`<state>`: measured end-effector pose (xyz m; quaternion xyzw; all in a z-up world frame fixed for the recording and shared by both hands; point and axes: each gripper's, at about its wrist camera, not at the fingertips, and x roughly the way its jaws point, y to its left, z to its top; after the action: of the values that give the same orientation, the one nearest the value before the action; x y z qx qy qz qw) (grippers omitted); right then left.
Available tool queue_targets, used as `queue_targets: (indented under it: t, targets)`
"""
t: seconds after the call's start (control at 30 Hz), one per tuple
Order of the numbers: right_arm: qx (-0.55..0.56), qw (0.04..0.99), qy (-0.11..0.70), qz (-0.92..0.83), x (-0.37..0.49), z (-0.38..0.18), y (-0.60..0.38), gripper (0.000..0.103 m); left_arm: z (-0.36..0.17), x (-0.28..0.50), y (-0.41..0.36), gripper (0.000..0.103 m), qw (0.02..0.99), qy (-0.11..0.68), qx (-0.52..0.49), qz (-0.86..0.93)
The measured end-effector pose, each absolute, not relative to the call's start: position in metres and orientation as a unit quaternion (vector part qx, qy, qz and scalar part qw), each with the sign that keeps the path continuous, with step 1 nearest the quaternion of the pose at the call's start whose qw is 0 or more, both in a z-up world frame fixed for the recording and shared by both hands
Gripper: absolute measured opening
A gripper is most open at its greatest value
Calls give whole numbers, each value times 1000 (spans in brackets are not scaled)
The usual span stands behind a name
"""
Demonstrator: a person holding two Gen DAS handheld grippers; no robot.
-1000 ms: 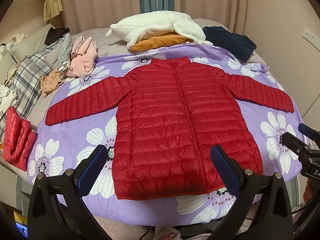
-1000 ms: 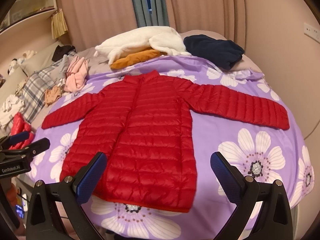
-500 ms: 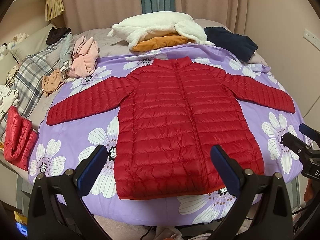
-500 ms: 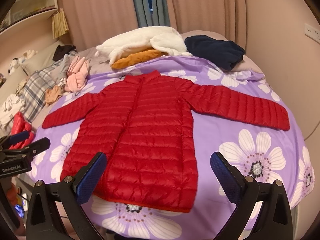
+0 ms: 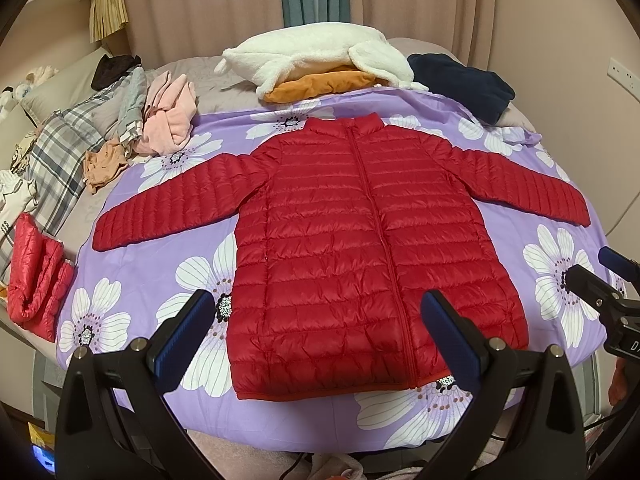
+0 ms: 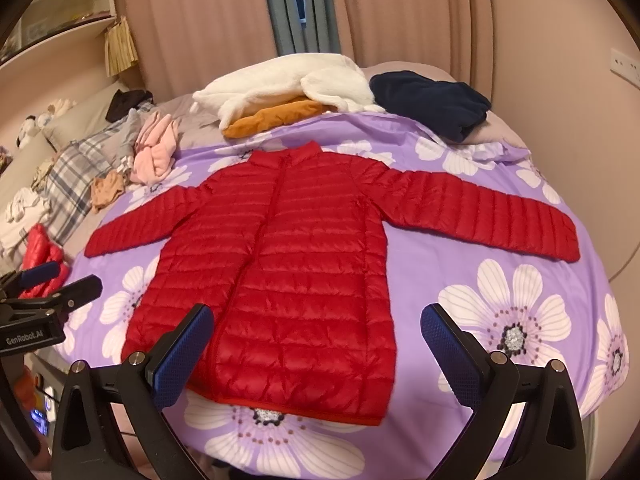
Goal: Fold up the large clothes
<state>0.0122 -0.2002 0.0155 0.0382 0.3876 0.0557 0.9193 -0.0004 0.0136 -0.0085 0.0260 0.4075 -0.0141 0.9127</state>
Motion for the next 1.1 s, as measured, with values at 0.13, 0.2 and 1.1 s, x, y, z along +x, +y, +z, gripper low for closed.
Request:
queue_targets:
  t: [0.13,0.2,1.1]
  targets:
    - [37,919,389,56,12,15,-200,102,-9,-1,14,103,913,406,26,-15]
    - [31,918,392,52,12,14,-200,102,-10,0,14,103,912,410,29,-14]
    - [381,836,390,-63,61,-107,-402,102,-104,77,11,103,860,485,-118,-108]
